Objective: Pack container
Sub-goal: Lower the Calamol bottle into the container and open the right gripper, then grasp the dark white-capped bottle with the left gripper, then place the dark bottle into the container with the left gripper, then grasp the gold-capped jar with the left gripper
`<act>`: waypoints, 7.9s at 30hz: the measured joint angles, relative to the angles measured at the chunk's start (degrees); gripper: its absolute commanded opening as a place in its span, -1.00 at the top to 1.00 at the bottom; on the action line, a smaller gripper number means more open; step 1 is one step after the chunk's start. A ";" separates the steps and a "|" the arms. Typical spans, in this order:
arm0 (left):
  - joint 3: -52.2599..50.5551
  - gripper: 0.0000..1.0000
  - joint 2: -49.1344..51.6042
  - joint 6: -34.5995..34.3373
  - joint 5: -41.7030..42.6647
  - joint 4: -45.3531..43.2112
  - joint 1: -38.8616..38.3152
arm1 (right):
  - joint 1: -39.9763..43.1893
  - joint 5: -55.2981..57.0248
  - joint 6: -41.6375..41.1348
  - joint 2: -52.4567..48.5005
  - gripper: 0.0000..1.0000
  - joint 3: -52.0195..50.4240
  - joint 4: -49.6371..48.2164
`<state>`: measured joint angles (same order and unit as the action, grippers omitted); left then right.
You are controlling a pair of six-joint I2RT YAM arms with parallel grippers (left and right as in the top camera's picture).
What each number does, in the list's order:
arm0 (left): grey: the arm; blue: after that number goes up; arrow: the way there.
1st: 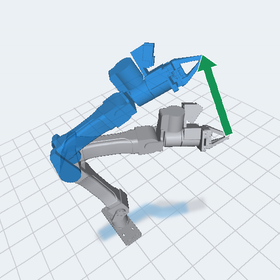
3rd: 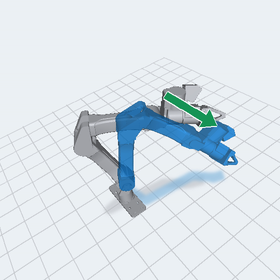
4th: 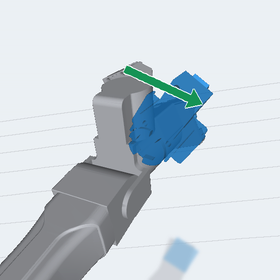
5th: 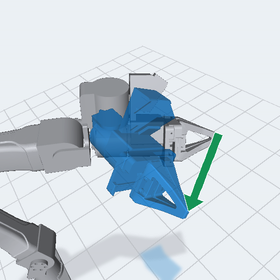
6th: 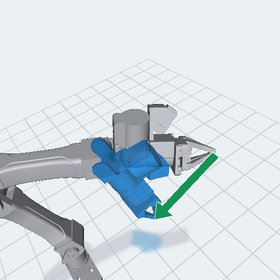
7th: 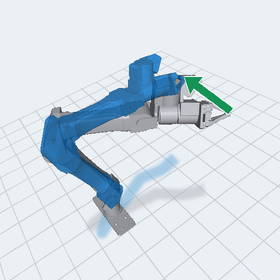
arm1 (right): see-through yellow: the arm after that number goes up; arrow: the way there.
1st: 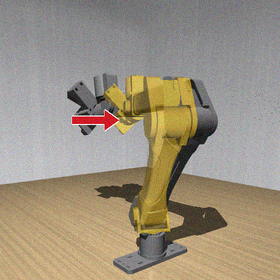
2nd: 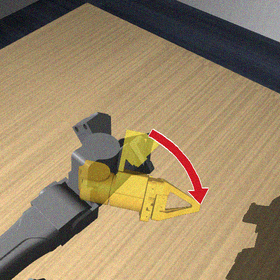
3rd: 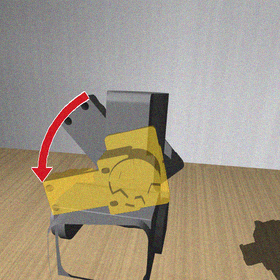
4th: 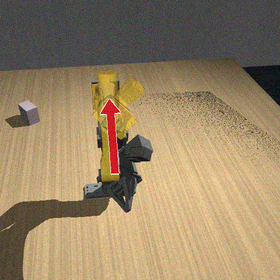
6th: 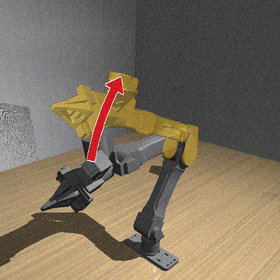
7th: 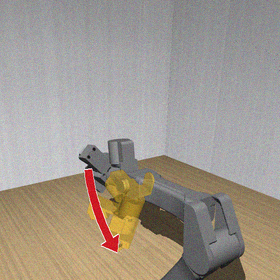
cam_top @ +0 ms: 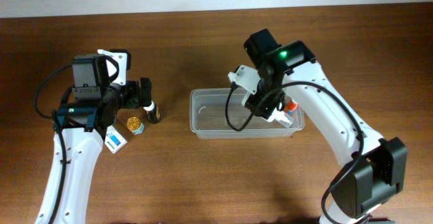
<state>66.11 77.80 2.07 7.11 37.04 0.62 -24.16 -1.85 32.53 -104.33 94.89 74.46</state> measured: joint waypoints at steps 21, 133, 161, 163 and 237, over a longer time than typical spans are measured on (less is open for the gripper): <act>0.02 -0.99 0.00 0.00 -0.02 -0.02 -0.02 | -0.26 1.51 2.29 -0.98 -0.78 -9.22 -8.94; 21.75 0.76 32.28 -3.02 -1.57 -5.70 -45.42 | 43.25 -6.10 -35.12 4.90 -0.97 8.70 1.99; 28.59 -0.99 8.83 -11.21 -13.03 24.83 -23.67 | 43.25 -6.97 -35.15 4.90 -0.97 8.70 2.08; 28.79 -0.99 7.67 -13.51 -13.46 28.74 -18.71 | 43.25 -7.02 -35.17 4.90 -0.97 8.70 2.05; 5.66 0.34 29.53 -17.94 -9.29 15.85 -1.92 | 43.25 -7.13 -35.30 4.90 -0.97 8.70 2.38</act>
<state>71.77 107.33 -15.88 -2.17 52.88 -1.30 19.09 -8.97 -2.76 -99.44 103.59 76.84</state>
